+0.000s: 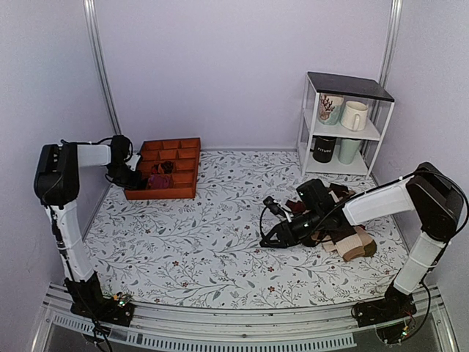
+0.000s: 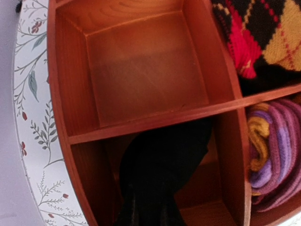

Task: Roll the socks
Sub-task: Place the sock in the storage box.

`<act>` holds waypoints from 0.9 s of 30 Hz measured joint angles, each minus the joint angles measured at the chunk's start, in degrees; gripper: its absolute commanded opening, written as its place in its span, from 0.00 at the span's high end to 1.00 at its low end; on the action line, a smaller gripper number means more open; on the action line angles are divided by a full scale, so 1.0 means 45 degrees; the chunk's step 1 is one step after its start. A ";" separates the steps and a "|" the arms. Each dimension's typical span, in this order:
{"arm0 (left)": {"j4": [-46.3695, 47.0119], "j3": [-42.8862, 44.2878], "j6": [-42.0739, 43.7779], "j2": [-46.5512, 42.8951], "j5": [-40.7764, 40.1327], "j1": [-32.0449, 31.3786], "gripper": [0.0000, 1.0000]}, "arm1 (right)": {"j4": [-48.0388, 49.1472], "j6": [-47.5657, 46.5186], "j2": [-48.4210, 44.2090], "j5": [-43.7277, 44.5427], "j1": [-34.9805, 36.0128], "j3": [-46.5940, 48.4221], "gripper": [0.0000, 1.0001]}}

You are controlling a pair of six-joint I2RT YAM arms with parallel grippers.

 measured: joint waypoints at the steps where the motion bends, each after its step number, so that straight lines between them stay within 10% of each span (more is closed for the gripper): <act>1: -0.0228 0.0199 -0.0005 0.0102 -0.0151 -0.0068 0.93 | 0.0005 -0.0005 0.0053 -0.0019 -0.0005 0.0000 0.55; 11: -0.2069 0.2268 0.0189 0.1477 -0.2448 -0.0952 0.64 | 0.0000 -0.0005 0.0185 -0.0058 -0.0058 0.0029 0.55; 27: -0.1957 0.2186 0.0015 0.1137 -0.2472 -0.1185 0.48 | -0.0010 -0.0005 0.0219 -0.0063 -0.0063 0.0029 0.55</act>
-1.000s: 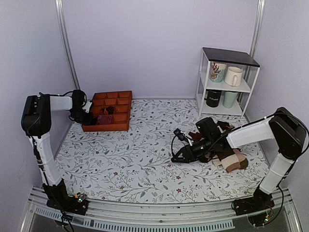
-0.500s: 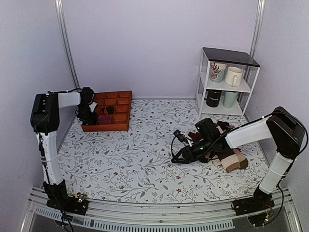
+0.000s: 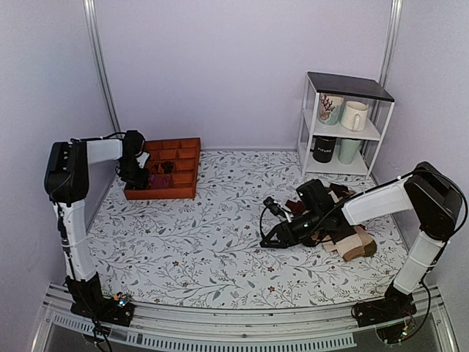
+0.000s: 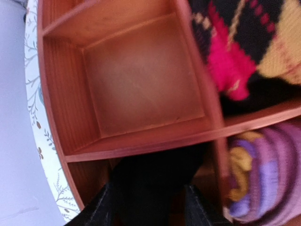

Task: Roll the socks
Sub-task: Place the sock in the storage box.

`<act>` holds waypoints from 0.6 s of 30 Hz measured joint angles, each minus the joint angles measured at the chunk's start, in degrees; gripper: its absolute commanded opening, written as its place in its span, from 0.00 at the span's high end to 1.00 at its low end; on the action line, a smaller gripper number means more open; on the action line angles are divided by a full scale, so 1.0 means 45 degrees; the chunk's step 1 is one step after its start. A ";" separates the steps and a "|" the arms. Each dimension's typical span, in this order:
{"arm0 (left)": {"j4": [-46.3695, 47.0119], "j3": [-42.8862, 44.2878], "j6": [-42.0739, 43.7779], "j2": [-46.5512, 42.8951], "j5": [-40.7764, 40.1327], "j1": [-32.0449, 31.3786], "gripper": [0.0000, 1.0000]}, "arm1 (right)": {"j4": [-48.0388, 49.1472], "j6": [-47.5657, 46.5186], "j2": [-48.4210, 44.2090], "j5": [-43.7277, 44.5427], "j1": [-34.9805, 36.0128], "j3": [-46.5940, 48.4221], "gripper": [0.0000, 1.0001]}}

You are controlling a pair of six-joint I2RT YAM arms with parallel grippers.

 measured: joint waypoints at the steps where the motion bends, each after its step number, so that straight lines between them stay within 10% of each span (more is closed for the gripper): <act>1: 0.0039 0.0000 0.0024 -0.0053 0.0005 -0.0034 0.48 | 0.0000 0.0000 0.0000 0.0000 0.0000 0.0005 0.55; 18: 0.0991 -0.1093 0.0223 -0.2516 0.0214 -0.0214 0.39 | -0.0476 -0.0151 -0.0005 0.0049 -0.0005 0.0559 0.48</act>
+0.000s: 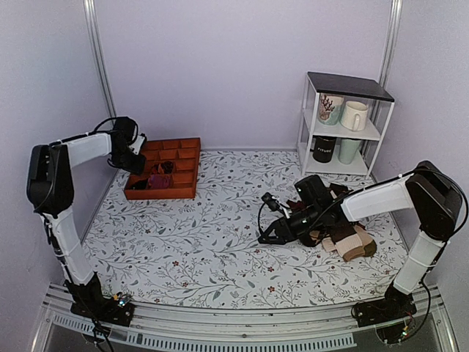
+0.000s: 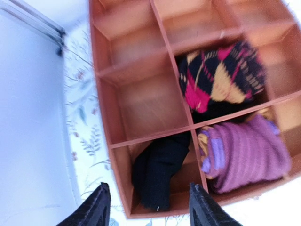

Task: Roll the socks
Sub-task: Place the sock in the storage box, then reset both arms

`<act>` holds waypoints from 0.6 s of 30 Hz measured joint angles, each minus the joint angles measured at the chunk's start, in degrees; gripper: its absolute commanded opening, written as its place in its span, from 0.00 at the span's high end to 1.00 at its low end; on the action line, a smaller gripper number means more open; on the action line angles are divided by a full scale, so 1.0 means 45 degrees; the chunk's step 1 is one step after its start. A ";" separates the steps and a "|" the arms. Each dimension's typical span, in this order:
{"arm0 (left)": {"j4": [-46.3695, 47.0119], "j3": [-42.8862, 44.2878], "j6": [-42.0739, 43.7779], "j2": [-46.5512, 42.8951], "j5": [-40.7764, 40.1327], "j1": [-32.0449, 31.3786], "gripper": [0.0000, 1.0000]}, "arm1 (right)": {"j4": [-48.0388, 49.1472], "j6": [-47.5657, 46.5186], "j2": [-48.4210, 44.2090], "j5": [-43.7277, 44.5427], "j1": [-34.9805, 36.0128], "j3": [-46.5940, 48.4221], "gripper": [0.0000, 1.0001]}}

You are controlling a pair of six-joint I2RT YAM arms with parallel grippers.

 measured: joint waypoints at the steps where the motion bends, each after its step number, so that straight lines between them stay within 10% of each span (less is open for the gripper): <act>1: 0.0155 -0.0194 0.0000 -0.0423 0.0000 -0.0029 0.37 | -0.0078 -0.0029 0.0000 0.0058 0.0000 0.0078 0.43; 5: 0.1020 -0.1151 0.0039 -0.2234 -0.0019 -0.0291 0.02 | -0.0651 -0.0272 0.0000 0.0534 -0.0005 0.0466 0.23; 8: 0.1802 -0.2157 -0.0107 -0.3609 -0.0015 -0.0777 0.00 | -0.1161 -0.0539 -0.0015 0.1093 -0.0053 0.0913 0.01; 18: 0.4673 -0.7456 -0.1826 -0.8102 0.0738 -0.3696 0.00 | -0.1948 -0.0121 -0.1030 0.3589 -0.0432 0.1579 0.00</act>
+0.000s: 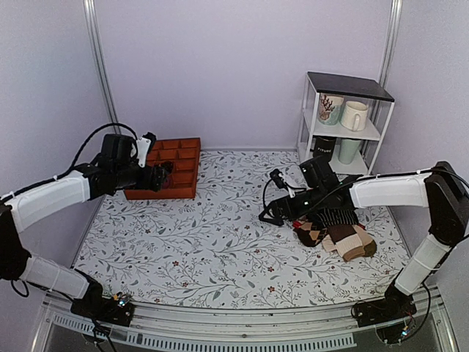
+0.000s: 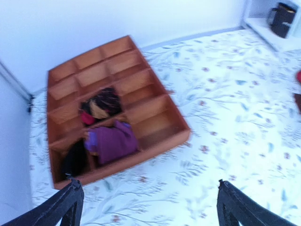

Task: Roll the socks
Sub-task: Reset both arms

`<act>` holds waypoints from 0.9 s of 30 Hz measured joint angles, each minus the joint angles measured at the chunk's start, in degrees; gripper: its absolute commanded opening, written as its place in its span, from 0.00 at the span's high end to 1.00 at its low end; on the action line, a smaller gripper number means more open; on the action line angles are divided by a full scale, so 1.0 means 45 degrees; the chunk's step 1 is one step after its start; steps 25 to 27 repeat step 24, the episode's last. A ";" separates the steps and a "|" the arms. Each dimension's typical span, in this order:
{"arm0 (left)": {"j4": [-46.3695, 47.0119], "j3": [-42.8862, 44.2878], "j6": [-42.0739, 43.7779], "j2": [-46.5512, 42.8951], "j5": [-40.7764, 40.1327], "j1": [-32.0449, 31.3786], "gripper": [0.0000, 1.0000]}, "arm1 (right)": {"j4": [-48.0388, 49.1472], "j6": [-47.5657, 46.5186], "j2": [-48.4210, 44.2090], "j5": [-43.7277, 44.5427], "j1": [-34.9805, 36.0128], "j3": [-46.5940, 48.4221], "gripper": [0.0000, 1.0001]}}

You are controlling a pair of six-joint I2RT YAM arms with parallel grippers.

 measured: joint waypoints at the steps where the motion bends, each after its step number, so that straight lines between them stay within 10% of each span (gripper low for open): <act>1: 0.0214 -0.0389 -0.0189 -0.0267 0.0151 -0.0189 0.01 | -0.0049 0.0146 -0.0151 0.0316 0.0000 0.0000 0.00; 11: 0.3405 -0.5037 -0.1943 -0.2744 0.1972 -0.1117 0.01 | 0.0316 0.1331 -0.2215 0.2565 -0.0005 -0.0840 0.00; 27: 0.6421 -0.5848 -0.1817 -0.1880 0.2555 -0.1545 0.00 | 0.0534 0.1535 -0.2526 0.3517 -0.0005 -0.1880 0.00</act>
